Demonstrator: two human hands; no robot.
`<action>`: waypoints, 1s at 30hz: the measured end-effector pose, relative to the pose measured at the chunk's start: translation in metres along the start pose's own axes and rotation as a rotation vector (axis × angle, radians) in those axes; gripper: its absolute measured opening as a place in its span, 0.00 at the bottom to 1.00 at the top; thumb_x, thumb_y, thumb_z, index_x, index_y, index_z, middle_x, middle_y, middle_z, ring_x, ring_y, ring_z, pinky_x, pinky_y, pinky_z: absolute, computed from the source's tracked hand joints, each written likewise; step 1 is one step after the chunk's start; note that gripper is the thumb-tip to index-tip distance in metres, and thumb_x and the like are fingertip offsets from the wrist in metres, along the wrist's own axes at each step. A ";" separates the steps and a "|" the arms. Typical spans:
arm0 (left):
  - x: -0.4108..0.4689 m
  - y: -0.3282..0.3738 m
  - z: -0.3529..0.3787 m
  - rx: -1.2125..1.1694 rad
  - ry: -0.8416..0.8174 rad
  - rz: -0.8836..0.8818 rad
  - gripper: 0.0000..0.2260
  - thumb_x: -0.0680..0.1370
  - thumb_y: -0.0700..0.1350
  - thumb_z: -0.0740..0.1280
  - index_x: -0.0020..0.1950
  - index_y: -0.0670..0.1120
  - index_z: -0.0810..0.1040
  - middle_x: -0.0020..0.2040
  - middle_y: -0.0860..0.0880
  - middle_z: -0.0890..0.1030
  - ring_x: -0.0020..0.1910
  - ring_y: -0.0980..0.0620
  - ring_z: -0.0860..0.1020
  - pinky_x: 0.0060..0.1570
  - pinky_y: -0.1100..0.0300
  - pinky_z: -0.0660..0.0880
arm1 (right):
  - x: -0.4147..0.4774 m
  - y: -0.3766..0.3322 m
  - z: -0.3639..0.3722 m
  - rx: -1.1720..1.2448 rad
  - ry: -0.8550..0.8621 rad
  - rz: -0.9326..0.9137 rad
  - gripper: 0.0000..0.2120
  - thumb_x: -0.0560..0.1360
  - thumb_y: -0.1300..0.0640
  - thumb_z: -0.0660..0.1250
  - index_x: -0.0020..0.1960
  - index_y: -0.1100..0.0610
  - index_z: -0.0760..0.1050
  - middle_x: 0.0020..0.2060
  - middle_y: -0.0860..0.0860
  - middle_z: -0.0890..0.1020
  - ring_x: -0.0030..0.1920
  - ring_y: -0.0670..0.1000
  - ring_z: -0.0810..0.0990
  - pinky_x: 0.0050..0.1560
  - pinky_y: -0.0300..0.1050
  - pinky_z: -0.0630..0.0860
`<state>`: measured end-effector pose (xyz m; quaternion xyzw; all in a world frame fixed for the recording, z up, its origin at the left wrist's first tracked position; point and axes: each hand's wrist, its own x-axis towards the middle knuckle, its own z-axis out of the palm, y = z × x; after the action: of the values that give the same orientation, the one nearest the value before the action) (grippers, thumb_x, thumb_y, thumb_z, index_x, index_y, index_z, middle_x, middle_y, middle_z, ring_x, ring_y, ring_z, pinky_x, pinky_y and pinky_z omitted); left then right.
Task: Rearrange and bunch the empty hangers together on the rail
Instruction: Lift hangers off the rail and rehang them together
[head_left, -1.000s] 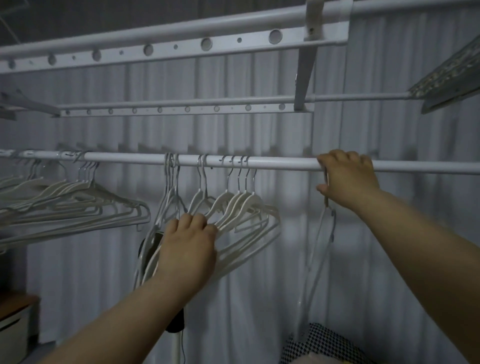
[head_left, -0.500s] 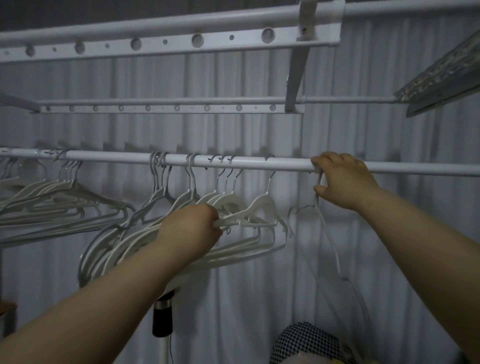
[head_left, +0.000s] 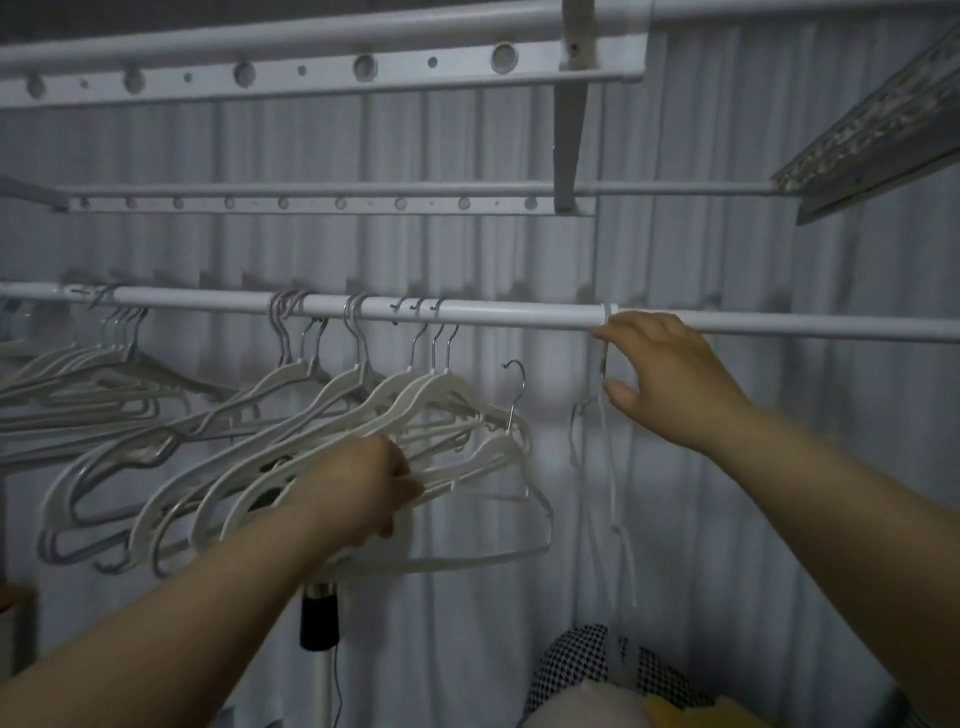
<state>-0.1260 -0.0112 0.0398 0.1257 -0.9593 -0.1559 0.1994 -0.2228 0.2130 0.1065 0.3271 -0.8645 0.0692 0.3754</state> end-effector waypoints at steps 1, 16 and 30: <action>-0.013 -0.005 0.000 0.003 -0.011 -0.001 0.12 0.78 0.49 0.61 0.38 0.46 0.77 0.25 0.51 0.75 0.21 0.59 0.73 0.24 0.68 0.69 | -0.002 -0.004 0.000 0.036 0.017 -0.025 0.24 0.76 0.56 0.62 0.70 0.55 0.63 0.70 0.51 0.66 0.70 0.53 0.62 0.70 0.42 0.53; -0.186 -0.087 -0.042 -0.322 -0.045 -0.120 0.08 0.74 0.42 0.68 0.34 0.49 0.81 0.26 0.53 0.81 0.21 0.59 0.73 0.24 0.69 0.71 | -0.030 -0.118 -0.014 0.686 -0.640 -0.160 0.14 0.77 0.58 0.61 0.33 0.53 0.74 0.28 0.46 0.79 0.23 0.38 0.73 0.27 0.31 0.68; -0.255 -0.151 -0.046 -0.146 0.249 -0.129 0.13 0.73 0.45 0.69 0.57 0.49 0.76 0.50 0.54 0.72 0.49 0.56 0.71 0.50 0.63 0.69 | -0.096 -0.189 -0.054 1.154 -0.875 0.149 0.15 0.77 0.58 0.59 0.32 0.59 0.70 0.18 0.48 0.76 0.17 0.42 0.72 0.20 0.33 0.72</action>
<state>0.1470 -0.0840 -0.0605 0.1904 -0.9033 -0.2207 0.3148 -0.0247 0.1356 0.0544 0.4107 -0.7814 0.4023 -0.2427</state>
